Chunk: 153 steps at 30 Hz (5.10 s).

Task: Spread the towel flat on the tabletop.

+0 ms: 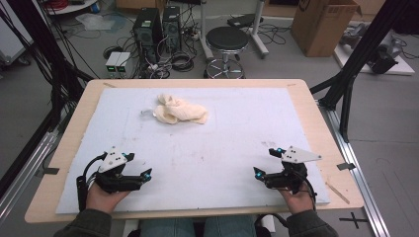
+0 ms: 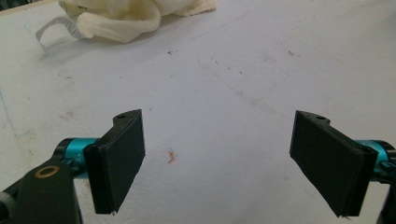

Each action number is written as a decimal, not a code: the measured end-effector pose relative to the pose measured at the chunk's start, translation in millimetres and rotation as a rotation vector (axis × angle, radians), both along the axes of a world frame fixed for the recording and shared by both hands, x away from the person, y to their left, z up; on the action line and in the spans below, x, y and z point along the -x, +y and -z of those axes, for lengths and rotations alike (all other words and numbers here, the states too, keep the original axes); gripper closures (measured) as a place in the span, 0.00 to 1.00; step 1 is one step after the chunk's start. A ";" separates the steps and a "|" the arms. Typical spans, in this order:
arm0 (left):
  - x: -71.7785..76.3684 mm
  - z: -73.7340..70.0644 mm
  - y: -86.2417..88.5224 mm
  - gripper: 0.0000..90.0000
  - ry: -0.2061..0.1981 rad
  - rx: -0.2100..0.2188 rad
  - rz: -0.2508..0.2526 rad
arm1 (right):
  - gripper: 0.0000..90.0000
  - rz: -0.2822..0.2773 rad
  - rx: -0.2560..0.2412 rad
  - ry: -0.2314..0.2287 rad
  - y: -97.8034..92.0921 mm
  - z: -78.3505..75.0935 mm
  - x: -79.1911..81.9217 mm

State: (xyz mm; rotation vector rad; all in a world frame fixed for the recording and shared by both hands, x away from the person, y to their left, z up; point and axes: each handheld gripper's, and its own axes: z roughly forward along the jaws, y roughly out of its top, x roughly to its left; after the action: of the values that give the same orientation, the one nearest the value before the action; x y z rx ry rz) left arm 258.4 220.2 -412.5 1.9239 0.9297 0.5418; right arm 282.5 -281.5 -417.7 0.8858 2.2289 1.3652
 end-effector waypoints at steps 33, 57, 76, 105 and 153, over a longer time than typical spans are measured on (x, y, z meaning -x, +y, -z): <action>-90.4 -18.8 -43.1 0.31 0.106 0.028 0.012 | 0.12 -0.051 -0.020 0.014 3.8 -2.2 -10.3; -179.8 -32.1 -56.3 0.38 0.085 0.148 -0.221 | 0.12 -0.043 -0.041 0.010 -3.3 -2.5 -10.2; -213.7 -3.7 -89.6 0.46 0.150 0.010 -0.259 | 0.12 -0.052 -0.040 0.006 -1.5 -0.5 -13.1; -204.7 -11.9 -99.6 0.89 0.163 -0.005 -0.196 | 0.12 -0.059 -0.035 0.002 -2.4 -0.8 -10.3; -88.2 -29.5 -134.8 0.89 0.171 0.074 0.075 | 0.12 -0.071 -0.019 -0.014 2.7 -2.7 -1.7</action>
State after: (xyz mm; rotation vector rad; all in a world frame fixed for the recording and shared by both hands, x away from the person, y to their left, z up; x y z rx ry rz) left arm 346.6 85.5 -383.0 1.9521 0.9673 0.2982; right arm 284.2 -278.8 -415.0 0.8075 2.2600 1.4223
